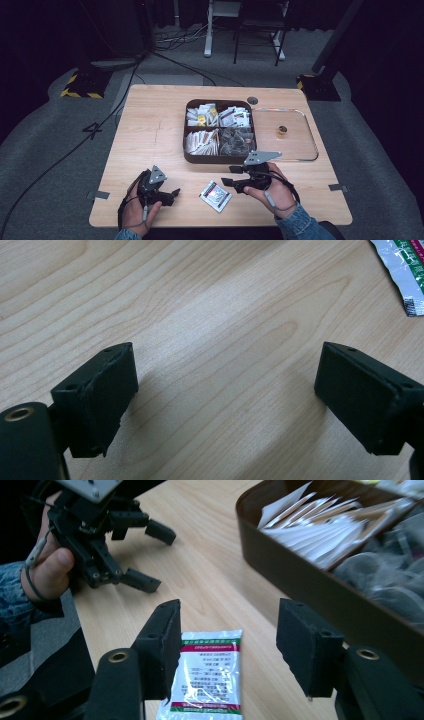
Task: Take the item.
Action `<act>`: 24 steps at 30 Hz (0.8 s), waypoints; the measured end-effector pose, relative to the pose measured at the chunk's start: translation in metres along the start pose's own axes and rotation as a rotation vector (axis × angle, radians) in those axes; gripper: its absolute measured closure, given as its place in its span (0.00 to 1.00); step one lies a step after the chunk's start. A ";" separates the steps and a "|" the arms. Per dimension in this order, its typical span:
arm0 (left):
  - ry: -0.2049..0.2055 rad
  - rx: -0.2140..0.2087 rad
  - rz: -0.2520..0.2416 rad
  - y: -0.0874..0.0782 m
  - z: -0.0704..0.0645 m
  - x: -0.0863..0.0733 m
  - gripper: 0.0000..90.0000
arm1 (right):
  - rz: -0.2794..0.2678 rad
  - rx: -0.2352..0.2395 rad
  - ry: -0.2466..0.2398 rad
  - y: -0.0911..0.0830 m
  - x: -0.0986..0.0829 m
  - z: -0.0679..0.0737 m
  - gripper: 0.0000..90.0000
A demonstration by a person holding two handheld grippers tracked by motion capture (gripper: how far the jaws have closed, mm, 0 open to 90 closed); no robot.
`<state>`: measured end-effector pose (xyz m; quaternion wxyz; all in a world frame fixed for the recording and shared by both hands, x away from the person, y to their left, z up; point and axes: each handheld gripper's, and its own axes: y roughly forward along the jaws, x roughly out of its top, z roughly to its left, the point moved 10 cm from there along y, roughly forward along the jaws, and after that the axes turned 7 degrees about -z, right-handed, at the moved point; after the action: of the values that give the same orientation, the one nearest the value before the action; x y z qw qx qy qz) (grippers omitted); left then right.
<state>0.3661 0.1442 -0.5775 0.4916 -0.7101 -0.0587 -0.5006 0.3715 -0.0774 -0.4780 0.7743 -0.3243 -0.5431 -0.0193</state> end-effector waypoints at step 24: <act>0.001 0.000 0.000 0.000 0.000 0.000 0.12 | 0.014 -0.150 -0.059 -0.073 -0.023 -0.063 0.38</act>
<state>0.3660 0.1444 -0.5775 0.4918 -0.7099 -0.0586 -0.5007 0.3870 -0.1749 -0.4750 0.7315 -0.3857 -0.5604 -0.0450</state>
